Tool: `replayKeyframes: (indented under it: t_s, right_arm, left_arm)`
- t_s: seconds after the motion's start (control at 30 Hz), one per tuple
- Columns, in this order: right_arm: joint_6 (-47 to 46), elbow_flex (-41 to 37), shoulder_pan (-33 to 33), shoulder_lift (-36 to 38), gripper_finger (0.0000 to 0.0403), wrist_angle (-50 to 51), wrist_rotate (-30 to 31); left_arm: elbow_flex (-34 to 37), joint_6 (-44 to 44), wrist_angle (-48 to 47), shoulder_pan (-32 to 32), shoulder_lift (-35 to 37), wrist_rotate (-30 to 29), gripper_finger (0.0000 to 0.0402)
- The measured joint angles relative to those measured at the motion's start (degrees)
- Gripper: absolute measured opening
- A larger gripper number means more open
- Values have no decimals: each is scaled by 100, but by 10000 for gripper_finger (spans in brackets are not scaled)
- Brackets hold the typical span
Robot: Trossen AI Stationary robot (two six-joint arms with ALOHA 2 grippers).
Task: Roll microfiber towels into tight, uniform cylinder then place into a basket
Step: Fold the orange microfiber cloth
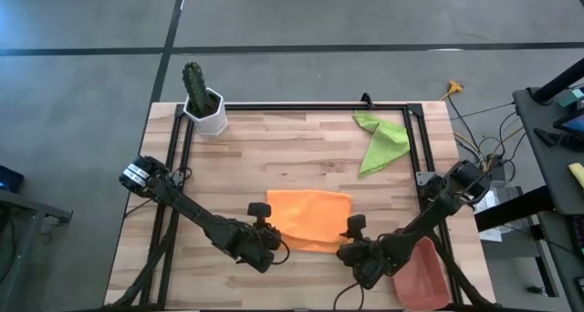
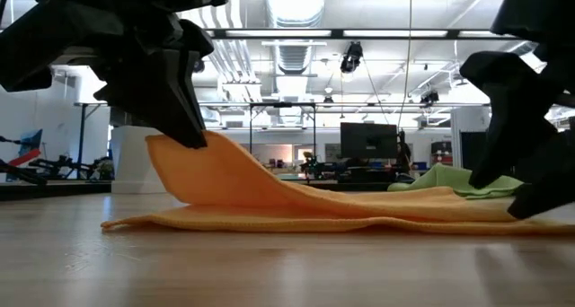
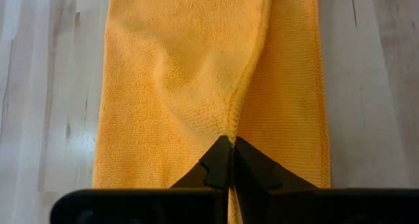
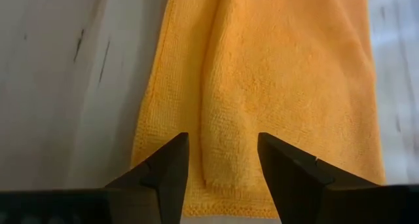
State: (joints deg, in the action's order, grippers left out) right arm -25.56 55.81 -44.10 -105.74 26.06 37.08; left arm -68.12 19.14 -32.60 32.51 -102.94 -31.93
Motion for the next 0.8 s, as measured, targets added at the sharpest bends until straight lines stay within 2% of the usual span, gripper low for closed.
replayKeyframes:
  t_s: [0.37,0.63,0.8]
  right_arm:
    - [17,-11,62,-102,173,48,55]
    - [170,19,87,-70,140,94,611]
    - [266,31,87,-67,118,112,647]
  left_arm:
    - [0,1,10,0,0,2,0]
    - [4,1,6,0,0,12,0]
    - [7,1,6,0,0,16,0]
